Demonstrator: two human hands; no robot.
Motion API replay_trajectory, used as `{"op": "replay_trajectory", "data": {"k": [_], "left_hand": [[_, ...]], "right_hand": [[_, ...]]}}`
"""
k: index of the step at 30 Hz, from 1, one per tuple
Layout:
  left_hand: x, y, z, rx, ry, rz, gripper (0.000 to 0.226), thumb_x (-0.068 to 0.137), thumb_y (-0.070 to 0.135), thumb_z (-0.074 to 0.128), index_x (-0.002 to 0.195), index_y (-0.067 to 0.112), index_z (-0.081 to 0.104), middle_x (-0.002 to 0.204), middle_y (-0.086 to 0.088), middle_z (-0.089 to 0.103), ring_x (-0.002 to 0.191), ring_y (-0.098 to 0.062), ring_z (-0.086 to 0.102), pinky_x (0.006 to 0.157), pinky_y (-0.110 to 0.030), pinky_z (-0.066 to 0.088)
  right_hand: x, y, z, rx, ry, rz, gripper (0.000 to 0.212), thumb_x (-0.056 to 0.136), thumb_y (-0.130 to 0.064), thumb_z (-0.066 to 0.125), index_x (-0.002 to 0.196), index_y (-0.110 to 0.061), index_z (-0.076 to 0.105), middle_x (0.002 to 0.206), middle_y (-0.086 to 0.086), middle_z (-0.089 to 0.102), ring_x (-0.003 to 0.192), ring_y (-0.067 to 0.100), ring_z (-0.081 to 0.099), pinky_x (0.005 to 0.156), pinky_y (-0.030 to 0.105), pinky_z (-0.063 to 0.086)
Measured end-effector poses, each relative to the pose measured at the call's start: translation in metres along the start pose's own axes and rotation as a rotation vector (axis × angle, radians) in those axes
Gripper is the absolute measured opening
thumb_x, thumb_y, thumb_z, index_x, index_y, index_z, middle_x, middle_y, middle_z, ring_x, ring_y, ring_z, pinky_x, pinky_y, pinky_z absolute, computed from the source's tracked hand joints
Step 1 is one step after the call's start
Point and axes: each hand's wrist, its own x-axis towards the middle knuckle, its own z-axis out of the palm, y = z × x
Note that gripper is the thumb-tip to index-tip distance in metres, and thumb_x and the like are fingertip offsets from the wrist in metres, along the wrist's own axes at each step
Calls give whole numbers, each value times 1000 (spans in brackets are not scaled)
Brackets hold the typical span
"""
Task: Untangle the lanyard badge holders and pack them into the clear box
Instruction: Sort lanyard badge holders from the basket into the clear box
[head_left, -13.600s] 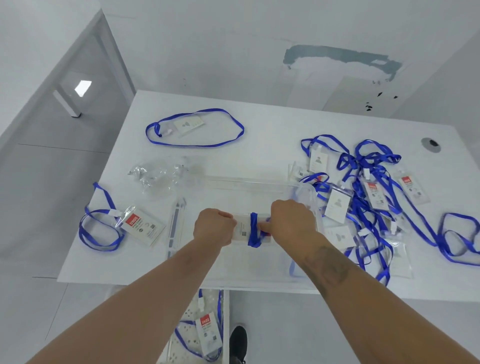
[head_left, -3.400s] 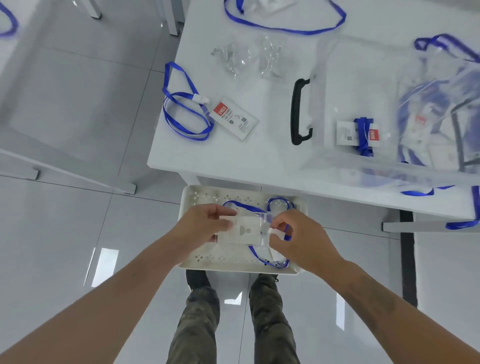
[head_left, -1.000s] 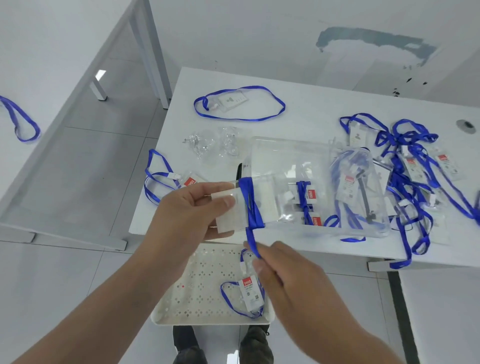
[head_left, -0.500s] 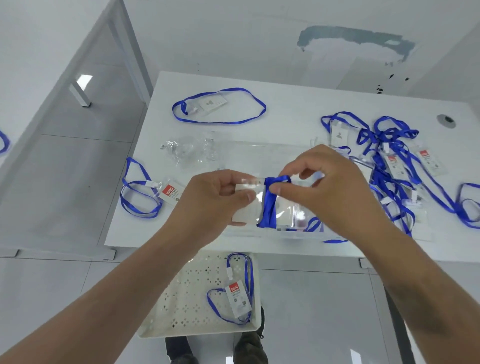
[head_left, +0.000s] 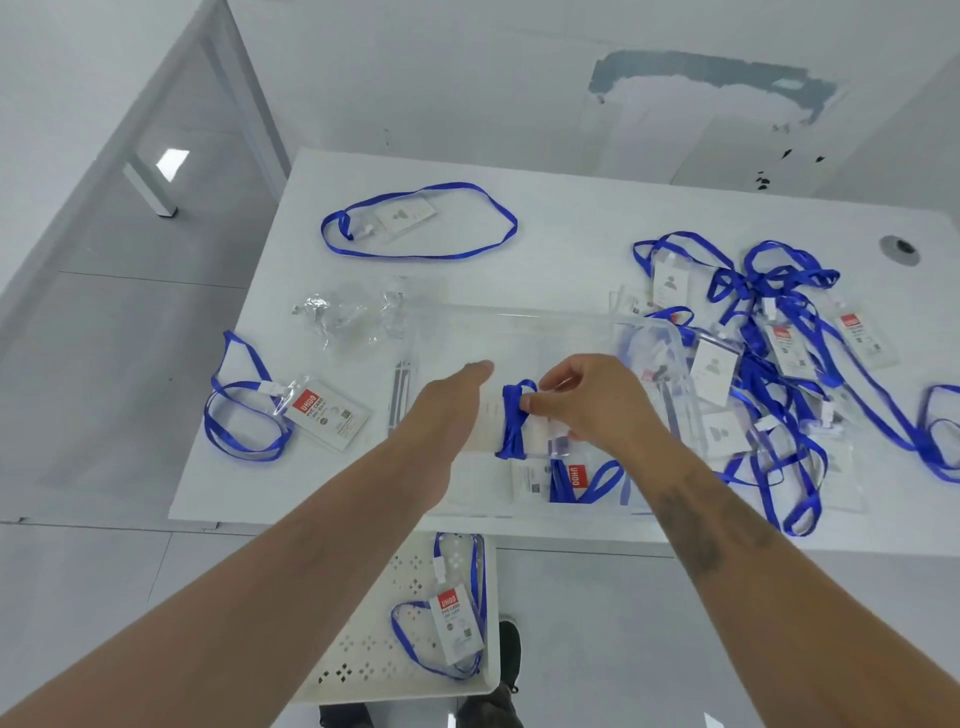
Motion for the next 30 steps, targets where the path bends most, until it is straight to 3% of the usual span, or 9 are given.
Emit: {"op": "replay_trajectory", "data": {"k": [4,7,9,11,14,16,20,24,30], "left_hand": [[14,3,8,14,32,-55,52,95,56,44,126,14,50,112,-3,58,108,-21,54,101,-36,38],[17,12,14,86,79,-5,41,99,54,35,110,16,46,79,2,47,68,-10,43,66,-26,35],[19,14,17,122,103,6,49,99,52,35,129,15,45,85,2,46,64,-7,37,56,-27,27],[24,12,19,107,113,23,60,99,51,36,148,17,32,103,4,49,73,-6,43,62,-24,28],[24,11,18,78,101,51,62,98,52,38,152,23,28,145,3,44,127,-18,45,87,-28,26],[18,15,16,85,111,80,52,98,49,40,143,22,40,142,3,45,123,-18,43,89,-31,26],[-3,10,2,18,82,286,10,98,42,49,94,35,54,113,12,58,105,-11,54,99,-34,42],[-37,-3,-21,-99,47,439,20,98,35,50,96,26,68,101,7,74,92,-15,71,90,-37,56],[-73,-50,-73,-75,-73,527,31,96,24,52,81,4,68,75,-11,70,63,-22,63,62,-32,53]], "right_hand": [[22,11,21,-28,-23,53,31,68,-43,81,87,-25,66,91,-7,67,77,14,68,75,42,60],[36,12,31,-2,-39,85,32,70,-43,80,91,-23,66,87,-8,67,75,17,68,77,41,59],[42,9,34,16,-74,100,39,74,-44,78,104,-21,66,97,-5,68,80,17,68,78,36,58],[45,8,37,-9,-122,91,50,80,-45,73,120,-18,61,114,-1,65,92,18,67,83,31,54],[42,5,36,-140,-182,53,58,88,-43,65,137,-16,50,138,2,54,113,17,57,89,21,36],[32,1,30,-152,-174,34,58,89,-40,64,139,-18,48,142,0,51,119,16,55,94,22,37],[-3,-15,10,-24,-76,-67,36,89,-38,64,123,-26,63,121,-12,65,97,8,66,90,26,50],[-58,-35,-5,151,43,-149,9,88,-37,65,95,-35,69,87,-18,70,76,0,65,62,13,49],[-147,-35,14,212,-124,-181,9,83,-38,67,77,-31,69,72,-12,69,65,10,66,65,24,54]]}}
